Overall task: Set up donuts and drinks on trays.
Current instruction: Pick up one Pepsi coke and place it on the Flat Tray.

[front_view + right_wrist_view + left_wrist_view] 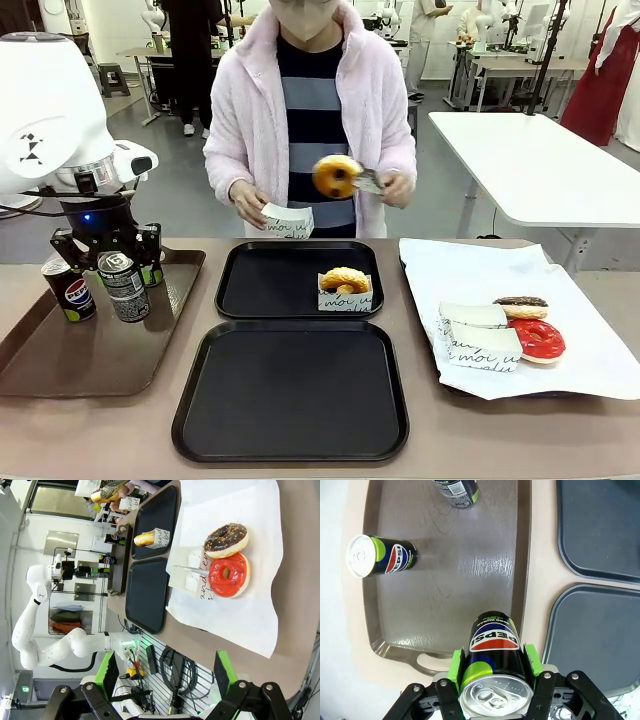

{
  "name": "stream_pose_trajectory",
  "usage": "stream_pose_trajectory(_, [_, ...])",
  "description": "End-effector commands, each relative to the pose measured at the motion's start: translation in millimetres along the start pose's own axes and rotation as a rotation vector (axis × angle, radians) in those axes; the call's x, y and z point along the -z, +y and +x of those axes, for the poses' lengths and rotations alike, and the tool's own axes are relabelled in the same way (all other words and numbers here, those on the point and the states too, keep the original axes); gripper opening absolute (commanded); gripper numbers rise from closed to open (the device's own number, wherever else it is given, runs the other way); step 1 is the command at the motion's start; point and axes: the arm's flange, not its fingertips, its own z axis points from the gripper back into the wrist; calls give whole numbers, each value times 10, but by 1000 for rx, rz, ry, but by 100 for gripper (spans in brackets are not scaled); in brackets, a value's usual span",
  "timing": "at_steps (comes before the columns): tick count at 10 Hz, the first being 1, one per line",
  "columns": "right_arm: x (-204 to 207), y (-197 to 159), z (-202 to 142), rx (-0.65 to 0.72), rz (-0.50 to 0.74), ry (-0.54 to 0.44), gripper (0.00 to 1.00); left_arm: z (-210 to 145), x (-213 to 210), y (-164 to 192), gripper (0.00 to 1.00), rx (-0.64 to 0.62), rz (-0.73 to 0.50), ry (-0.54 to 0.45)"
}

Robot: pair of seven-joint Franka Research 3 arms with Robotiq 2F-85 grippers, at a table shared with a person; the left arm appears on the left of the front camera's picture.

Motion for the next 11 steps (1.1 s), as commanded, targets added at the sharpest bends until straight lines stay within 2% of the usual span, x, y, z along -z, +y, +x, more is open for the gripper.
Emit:
stream_pose_trajectory(1, [-9, 3, 1, -8, 15, -6, 100, -29, -39, 36, 58, 11, -9, -7])
stream_pose_trajectory(9, [-9, 3, 1, -8, 15, -6, 100, -32, -62, 46, 58, 15, 0, -6])
stream_pose_trajectory(11, [-9, 3, 1, -8, 15, -6, 100, 67, -63, -110, 58, 39, -17, -22])
